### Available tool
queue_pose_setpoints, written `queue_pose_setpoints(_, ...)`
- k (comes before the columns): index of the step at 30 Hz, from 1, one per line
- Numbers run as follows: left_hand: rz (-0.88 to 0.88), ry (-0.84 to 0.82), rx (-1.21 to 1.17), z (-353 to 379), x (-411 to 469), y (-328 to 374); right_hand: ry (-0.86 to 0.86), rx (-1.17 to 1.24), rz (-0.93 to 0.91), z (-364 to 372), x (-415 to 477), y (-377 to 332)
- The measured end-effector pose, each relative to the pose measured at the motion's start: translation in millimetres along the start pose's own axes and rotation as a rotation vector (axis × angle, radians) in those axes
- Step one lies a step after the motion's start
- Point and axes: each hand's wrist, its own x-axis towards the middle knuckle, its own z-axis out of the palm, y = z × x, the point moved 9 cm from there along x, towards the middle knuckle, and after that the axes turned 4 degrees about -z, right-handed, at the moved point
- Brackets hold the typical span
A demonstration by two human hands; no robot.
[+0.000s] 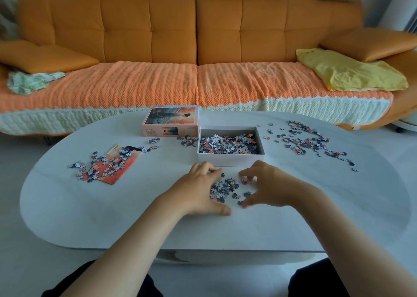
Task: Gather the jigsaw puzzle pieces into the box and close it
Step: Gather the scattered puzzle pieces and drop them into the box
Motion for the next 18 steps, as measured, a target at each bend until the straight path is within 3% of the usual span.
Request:
queue_pose_setpoints(6, 0.066, 0.049, -0.198, -6, 11, 16, 0.079, 0.138, -0.015, -2, 6, -9)
queue_pose_setpoints(13, -0.006, -0.087, -0.145, -10, 2, -16, -0.008, 0.146, 0.040, -10, -6, 14)
queue_pose_setpoints(18, 0.006, -0.027, -0.209, -12, 3, -12, 0.081, 0.200, 0.027, -9, -2, 8)
